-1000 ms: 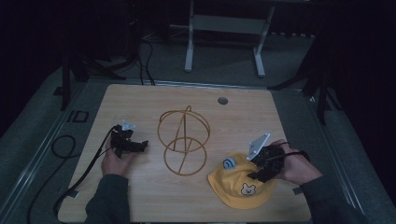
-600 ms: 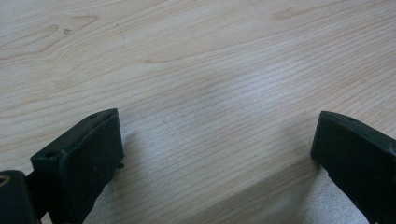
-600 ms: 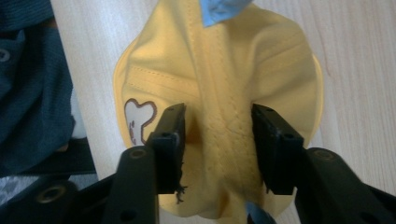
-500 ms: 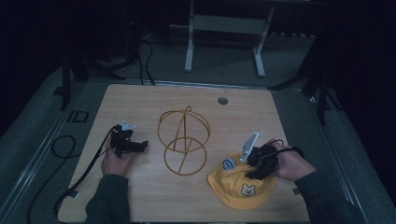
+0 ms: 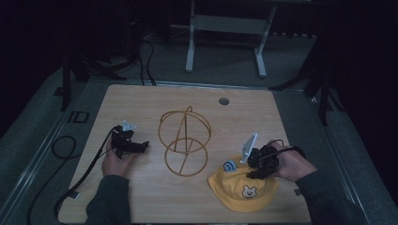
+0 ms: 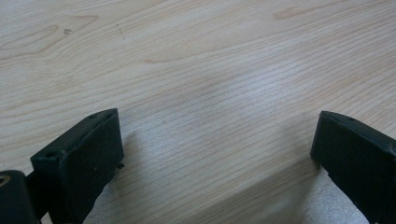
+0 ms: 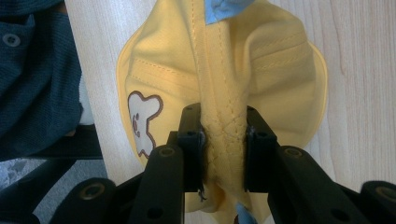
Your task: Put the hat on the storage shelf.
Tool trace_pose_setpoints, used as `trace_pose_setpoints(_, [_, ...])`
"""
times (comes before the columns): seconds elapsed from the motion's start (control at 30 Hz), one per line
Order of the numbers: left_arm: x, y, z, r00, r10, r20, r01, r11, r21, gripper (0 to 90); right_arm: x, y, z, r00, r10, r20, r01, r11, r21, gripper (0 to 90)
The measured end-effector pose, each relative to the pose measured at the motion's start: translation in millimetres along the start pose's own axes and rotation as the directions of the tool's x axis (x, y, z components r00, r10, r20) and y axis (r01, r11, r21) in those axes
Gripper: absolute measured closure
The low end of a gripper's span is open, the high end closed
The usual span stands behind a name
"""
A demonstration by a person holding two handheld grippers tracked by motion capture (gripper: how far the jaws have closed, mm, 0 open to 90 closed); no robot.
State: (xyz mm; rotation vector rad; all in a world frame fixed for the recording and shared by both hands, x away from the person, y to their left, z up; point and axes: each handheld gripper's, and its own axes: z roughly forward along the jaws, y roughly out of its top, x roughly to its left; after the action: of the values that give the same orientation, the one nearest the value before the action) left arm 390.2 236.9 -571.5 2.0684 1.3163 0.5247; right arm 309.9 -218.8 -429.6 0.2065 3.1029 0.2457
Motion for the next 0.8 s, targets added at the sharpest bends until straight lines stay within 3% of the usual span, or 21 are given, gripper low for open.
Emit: trace_pose_setpoints(0.8, [0.0,0.0,0.0,1.0000,0.000,0.000,0.000,1.0000,0.000,2.1,1.9,-2.7,-17.2,0.9996,-0.027,0.001,0.028,0.999,-0.020,74.5])
